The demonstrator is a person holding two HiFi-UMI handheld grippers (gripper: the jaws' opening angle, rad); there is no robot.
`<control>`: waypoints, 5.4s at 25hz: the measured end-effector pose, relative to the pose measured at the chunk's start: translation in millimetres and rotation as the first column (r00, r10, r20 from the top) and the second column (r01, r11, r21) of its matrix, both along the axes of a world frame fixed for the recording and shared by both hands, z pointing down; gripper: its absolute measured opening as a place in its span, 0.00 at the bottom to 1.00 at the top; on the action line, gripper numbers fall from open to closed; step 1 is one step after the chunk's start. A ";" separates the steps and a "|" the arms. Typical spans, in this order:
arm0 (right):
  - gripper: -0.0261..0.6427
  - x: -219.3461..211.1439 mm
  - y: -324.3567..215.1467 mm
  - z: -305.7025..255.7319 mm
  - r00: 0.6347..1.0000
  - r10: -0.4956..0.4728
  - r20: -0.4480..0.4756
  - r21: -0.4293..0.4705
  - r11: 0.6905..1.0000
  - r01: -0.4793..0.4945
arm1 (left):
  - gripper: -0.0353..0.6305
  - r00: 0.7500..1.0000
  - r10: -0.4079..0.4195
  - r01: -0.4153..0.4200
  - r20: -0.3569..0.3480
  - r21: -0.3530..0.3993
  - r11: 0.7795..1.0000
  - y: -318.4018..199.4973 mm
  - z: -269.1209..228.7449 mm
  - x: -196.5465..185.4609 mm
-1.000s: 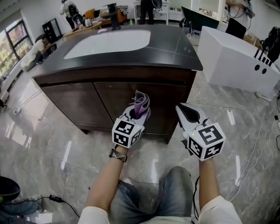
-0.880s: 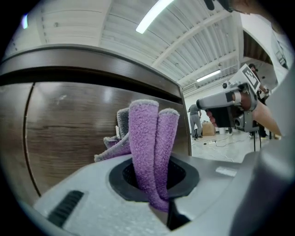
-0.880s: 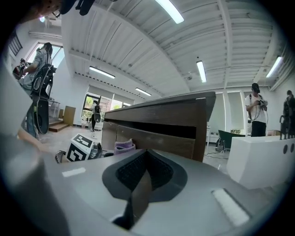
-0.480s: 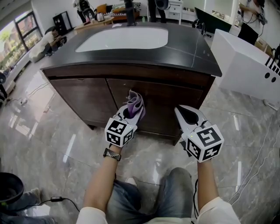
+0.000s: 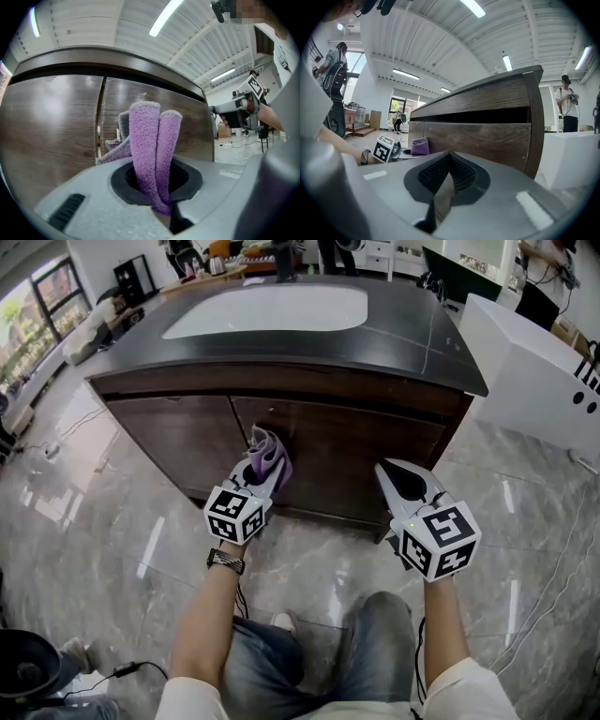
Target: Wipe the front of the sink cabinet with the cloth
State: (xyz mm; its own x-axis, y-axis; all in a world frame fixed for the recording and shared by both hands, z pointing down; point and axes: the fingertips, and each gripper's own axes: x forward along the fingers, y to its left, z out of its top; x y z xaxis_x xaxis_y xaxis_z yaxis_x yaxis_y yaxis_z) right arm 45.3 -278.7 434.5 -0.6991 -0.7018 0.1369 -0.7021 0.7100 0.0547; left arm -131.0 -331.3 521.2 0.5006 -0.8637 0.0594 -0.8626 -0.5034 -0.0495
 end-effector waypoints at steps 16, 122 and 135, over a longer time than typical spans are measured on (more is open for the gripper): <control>0.05 15.7 1.2 12.6 1.000 0.018 0.016 -0.021 1.000 -0.017 | 0.13 0.989 -0.117 0.132 0.087 -0.181 0.975 -6.5 80.7 -32.6; 0.05 166.7 31.7 135.1 0.976 0.213 -0.041 -0.179 0.960 -0.217 | 0.13 0.960 -0.054 0.145 0.273 -0.323 0.935 2.5 266.7 140.0; 0.05 251.7 72.3 125.9 0.936 0.347 -0.049 -0.175 0.920 -0.351 | 0.13 0.938 0.208 -0.129 0.278 -0.276 0.952 26.0 237.9 295.5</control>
State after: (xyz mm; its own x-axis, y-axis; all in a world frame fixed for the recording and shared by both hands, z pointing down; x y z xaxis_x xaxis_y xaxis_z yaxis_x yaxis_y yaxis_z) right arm 296.9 -206.4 560.3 -0.4107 -0.8638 0.2920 -0.9072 0.4192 -0.0358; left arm 164.4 -305.3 759.1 0.5620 -0.7051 0.4325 -0.7280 -0.6699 -0.1460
